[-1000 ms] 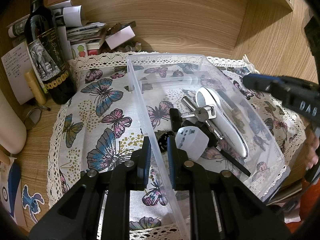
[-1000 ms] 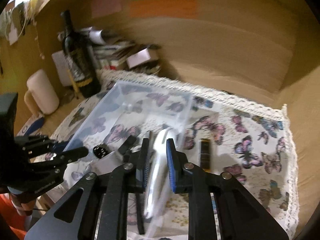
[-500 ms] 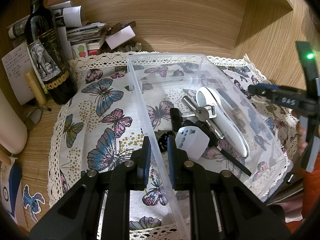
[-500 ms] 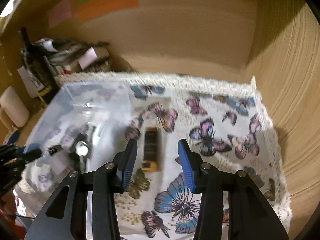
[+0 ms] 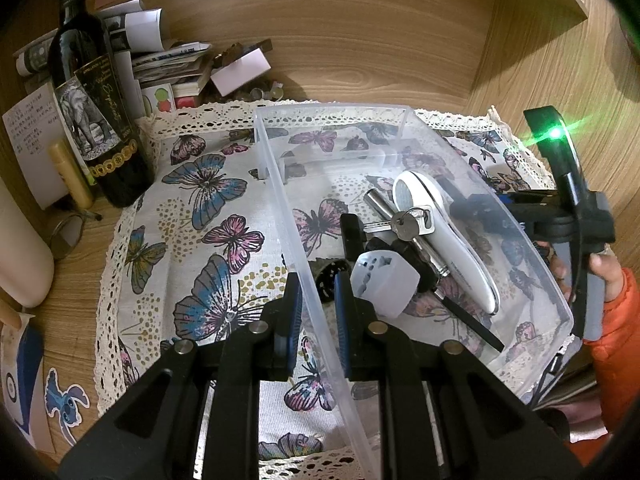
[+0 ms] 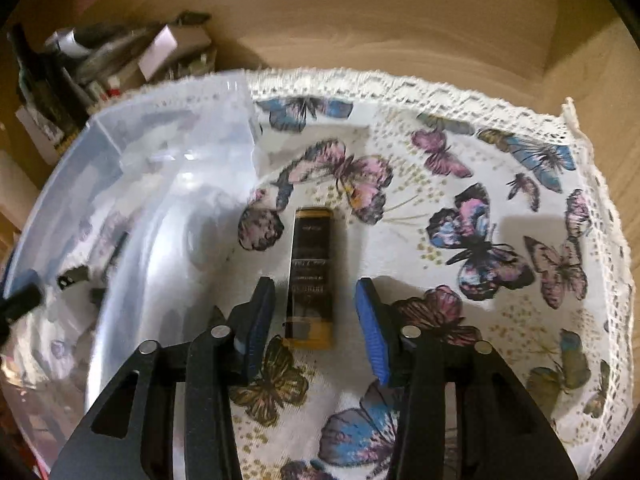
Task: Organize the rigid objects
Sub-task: 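Grasp the yellow-and-black battery with the right gripper and lift it, then lower the battery into the clear box and open the right gripper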
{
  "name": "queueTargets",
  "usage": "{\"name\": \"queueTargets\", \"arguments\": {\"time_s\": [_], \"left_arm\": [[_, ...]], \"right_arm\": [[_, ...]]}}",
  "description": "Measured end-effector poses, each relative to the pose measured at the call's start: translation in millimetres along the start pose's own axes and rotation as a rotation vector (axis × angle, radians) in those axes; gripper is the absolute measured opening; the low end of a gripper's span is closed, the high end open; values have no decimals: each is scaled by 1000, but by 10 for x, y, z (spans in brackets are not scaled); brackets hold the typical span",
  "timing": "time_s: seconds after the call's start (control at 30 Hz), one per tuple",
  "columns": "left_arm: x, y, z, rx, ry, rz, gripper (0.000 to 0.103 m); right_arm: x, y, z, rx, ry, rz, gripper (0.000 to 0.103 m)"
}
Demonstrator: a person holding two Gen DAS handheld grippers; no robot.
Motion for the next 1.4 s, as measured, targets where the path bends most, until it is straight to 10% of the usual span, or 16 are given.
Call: {"name": "queueTargets", "arguments": {"time_s": [0.83,1.4], "left_arm": [[28,4,-6,2,3,2,15],[35,-3,-7,1,2,1,16]], "right_arm": [[-1145,354,331,-110,-284,-84,22],[-785,929,247,-191,-210,59,22]]}}
Point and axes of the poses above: each gripper's, at about its wrist camera, not at the fingertips, and x roughly the way its jaws point, y to its left, z to its top, the point moved 7 cm from there along x, roughly the way its jaws point, and after that the axes turned 10 degrees about -x, right-handed, at the moved point
